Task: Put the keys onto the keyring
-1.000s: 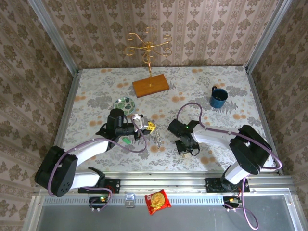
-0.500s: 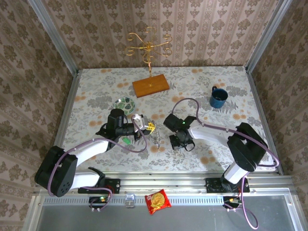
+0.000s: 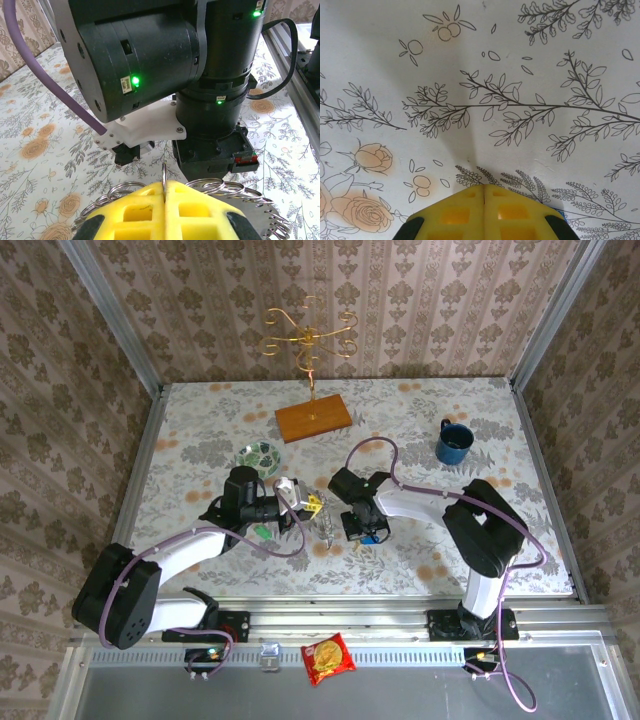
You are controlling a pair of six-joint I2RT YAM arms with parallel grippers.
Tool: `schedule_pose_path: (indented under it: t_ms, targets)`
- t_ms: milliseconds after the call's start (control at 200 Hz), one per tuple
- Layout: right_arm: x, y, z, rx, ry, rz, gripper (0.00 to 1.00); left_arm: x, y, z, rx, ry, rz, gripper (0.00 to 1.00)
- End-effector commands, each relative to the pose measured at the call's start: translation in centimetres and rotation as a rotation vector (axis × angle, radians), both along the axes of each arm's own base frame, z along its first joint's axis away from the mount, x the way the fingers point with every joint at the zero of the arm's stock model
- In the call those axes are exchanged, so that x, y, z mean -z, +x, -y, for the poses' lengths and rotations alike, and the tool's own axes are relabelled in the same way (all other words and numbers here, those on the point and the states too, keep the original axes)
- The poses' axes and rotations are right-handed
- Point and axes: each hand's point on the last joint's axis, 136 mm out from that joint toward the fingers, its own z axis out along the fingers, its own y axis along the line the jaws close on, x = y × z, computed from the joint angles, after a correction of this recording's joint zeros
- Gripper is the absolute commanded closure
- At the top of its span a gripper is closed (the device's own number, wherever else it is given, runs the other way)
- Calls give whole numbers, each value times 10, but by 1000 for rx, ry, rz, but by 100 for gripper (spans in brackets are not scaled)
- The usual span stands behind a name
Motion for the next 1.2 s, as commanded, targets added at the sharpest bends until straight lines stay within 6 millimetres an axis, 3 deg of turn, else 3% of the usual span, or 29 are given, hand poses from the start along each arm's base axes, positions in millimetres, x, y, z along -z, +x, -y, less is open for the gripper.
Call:
schedule_pose_path:
  t_ms: [0, 105, 270, 600, 1195]
  targets:
    - [7, 3, 9, -1, -50, -3, 91, -15, 0, 3, 19, -26, 58, 100]
    - [6, 3, 8, -9, -48, -3, 79, -14, 0, 3, 16, -24, 56, 100]
    - [2, 3, 6, -20, -37, 0, 74, -16, -1, 3, 15, -27, 59, 100]
    - [-6, -3, 11, -23, -41, -7, 73, -17, -1, 2, 15, -24, 61, 100]
    - [-14, -12, 2, -36, -6, -20, 75, -15, -1, 2, 12, -20, 58, 100]
